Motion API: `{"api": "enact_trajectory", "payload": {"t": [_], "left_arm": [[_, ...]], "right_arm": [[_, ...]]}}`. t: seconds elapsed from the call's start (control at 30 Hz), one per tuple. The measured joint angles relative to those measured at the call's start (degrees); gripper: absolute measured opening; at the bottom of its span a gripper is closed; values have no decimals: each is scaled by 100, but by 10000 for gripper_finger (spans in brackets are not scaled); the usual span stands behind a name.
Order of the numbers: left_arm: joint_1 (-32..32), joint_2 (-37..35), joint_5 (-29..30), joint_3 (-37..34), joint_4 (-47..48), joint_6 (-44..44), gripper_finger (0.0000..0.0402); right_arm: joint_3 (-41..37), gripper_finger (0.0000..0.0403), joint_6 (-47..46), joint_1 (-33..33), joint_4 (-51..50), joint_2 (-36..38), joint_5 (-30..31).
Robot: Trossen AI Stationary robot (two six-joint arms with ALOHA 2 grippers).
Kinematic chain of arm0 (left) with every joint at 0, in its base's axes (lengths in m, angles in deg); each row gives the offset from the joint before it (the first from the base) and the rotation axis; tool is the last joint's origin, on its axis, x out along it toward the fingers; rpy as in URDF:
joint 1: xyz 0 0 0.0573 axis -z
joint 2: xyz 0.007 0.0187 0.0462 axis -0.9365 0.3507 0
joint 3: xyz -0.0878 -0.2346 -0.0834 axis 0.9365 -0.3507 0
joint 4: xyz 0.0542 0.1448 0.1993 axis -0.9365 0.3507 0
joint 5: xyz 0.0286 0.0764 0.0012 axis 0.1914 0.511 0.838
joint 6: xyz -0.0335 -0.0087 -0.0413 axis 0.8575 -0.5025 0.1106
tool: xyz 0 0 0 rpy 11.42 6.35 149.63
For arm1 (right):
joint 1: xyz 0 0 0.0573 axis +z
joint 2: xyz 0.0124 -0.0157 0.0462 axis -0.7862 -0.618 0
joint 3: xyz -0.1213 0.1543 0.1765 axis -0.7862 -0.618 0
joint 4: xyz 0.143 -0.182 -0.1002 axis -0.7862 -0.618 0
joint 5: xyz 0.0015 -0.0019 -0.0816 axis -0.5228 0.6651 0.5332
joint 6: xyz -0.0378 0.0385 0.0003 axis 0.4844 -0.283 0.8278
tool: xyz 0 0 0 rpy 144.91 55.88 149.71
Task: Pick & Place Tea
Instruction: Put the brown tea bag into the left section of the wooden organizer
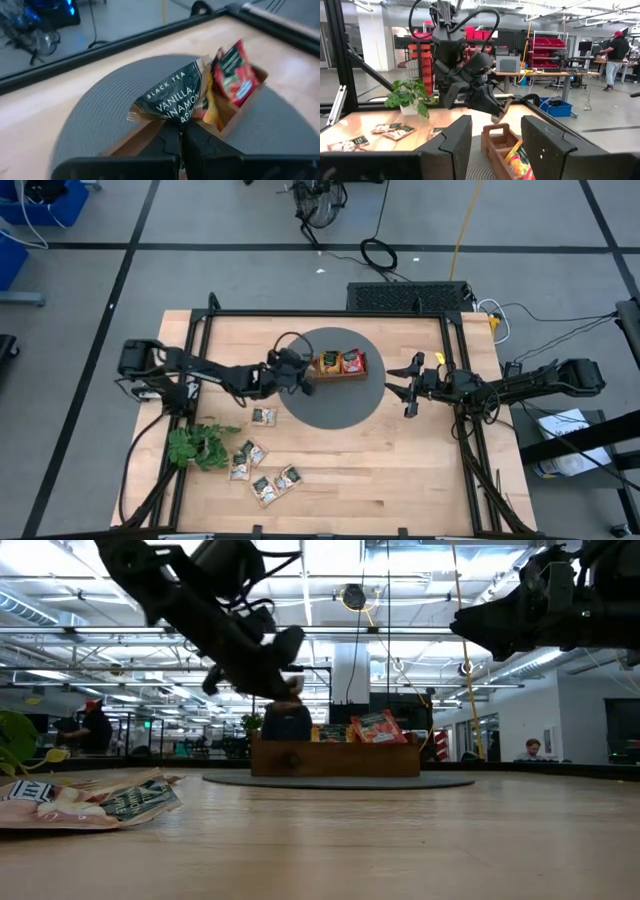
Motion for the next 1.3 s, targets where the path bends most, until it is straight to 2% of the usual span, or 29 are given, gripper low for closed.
{"api": "enact_trajectory", "payload": {"t": [0.23,0.6,0.8,1.07,1.17,1.3], "left_arm": [[-140,510,-5,7,-732,-401,3],[-334,602,-43,9,-373,-258,4],[-437,600,-470,9,-373,-167,30],[-474,597,-557,9,-378,-104,17],[-476,597,-478,9,-375,-12,29],[-476,597,-462,9,-371,-4,65]], "right_arm": [[-2,155,0,1,5,-3,0],[-2,155,0,2,0,-3,0],[0,155,0,2,2,-3,0],[-1,155,0,2,0,-3,1],[-1,155,0,0,2,-3,0],[0,155,0,2,2,-3,0]]}}
